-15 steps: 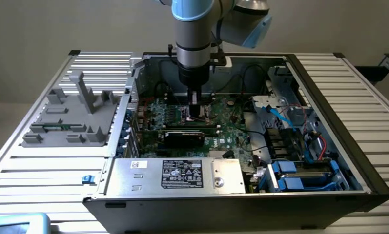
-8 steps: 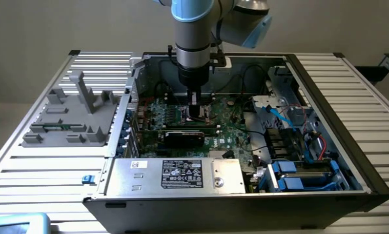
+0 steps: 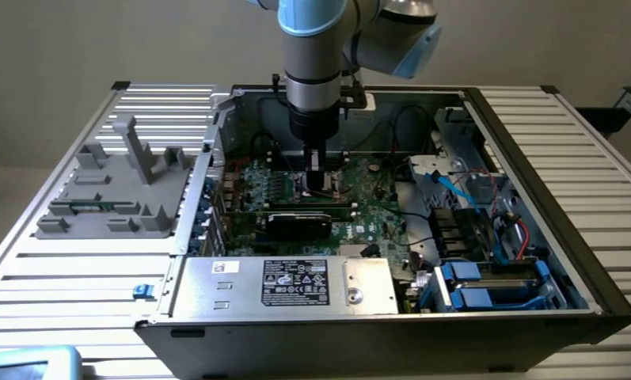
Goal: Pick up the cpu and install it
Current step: 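Place the cpu into insertion slot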
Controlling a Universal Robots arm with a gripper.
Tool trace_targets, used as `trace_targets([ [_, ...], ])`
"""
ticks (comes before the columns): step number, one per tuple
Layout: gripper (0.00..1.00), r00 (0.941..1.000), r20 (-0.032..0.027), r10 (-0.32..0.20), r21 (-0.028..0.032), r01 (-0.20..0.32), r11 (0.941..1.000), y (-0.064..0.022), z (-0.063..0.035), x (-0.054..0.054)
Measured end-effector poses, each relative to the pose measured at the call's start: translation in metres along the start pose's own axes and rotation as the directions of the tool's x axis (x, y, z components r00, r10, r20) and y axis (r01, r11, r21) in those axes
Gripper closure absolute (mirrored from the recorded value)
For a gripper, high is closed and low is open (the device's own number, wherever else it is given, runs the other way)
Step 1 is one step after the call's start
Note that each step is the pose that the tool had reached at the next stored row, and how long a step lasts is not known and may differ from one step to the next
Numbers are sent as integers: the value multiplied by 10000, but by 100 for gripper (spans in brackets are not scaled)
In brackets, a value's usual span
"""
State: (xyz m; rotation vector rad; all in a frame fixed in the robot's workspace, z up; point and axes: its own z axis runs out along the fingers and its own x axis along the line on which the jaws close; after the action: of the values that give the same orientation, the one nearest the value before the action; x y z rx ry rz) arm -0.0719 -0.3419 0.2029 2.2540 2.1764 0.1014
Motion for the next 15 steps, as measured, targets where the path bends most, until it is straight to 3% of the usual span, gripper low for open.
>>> trace_targets([
  [3,45,9999,120,-7,-6,7,10000,0,3,1],
  [15,45,9997,242,-14,-31,15,10000,-13,18,23],
])
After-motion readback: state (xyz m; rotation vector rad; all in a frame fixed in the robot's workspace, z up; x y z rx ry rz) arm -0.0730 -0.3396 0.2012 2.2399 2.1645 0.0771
